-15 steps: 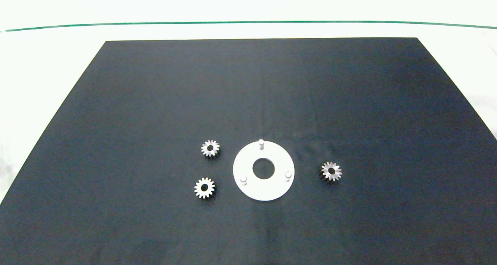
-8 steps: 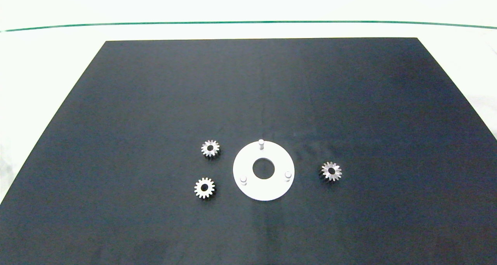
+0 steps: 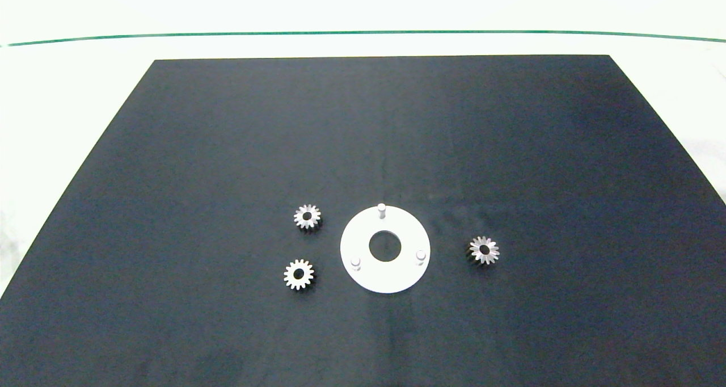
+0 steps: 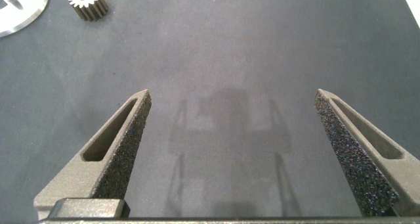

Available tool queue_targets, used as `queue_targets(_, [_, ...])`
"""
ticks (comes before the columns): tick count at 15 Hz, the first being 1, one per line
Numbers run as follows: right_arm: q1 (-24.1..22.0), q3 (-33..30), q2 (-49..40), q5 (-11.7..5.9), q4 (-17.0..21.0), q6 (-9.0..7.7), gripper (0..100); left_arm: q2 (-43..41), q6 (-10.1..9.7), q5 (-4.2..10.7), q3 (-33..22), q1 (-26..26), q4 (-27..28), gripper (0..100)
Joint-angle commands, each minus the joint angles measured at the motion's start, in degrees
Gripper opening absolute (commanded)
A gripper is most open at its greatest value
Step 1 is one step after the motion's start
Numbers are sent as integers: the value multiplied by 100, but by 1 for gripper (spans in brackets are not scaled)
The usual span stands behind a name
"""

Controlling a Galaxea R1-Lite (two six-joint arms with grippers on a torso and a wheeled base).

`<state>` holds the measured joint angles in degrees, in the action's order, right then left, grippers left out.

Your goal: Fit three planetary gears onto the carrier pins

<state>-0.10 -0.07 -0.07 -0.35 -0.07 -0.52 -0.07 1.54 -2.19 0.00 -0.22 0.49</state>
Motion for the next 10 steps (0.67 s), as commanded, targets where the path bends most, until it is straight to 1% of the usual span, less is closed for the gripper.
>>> queue_targets(1, [1,-1,7,0,-1,-9,100,7,5,0,0,4,4,100])
queue_targets(10, [1,-1,7,0,-1,-9,100,7,31,0,0,-4,4,100])
